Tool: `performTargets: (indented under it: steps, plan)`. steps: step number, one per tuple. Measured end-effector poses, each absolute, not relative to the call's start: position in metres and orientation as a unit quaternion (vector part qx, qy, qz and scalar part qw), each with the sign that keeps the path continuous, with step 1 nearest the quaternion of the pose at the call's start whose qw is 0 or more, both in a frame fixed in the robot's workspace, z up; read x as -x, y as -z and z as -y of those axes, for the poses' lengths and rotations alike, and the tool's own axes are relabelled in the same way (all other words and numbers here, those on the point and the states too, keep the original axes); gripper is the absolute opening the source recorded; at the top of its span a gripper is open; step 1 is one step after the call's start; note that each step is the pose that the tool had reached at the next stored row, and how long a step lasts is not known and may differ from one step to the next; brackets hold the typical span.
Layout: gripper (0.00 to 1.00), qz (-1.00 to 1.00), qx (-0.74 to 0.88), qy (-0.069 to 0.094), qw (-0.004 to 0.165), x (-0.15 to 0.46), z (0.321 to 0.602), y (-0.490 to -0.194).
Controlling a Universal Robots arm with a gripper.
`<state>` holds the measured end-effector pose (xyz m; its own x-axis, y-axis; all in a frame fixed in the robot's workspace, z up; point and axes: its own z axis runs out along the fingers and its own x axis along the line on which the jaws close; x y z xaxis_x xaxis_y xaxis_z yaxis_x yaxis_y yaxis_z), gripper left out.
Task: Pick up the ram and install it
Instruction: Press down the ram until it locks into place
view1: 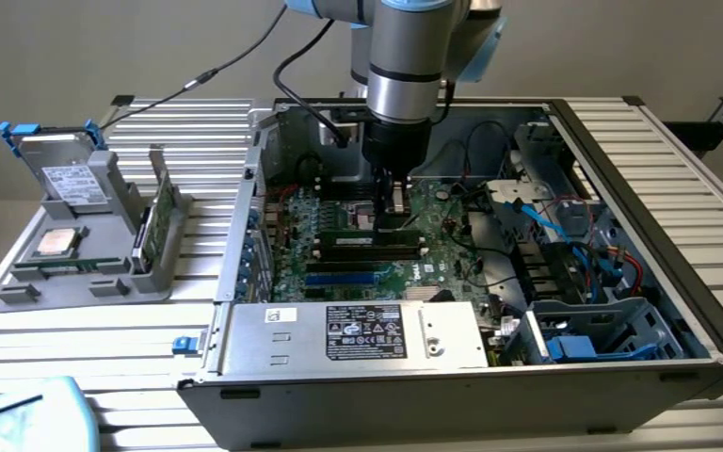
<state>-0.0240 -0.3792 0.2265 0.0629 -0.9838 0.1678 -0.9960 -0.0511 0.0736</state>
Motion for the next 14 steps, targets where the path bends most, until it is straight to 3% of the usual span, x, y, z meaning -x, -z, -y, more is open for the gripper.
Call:
performTargets:
  steps: [14]
  plan:
    - [0.14, 0.677, -0.730, -0.037, 0.084, 0.0241, 0.3792, -0.2231]
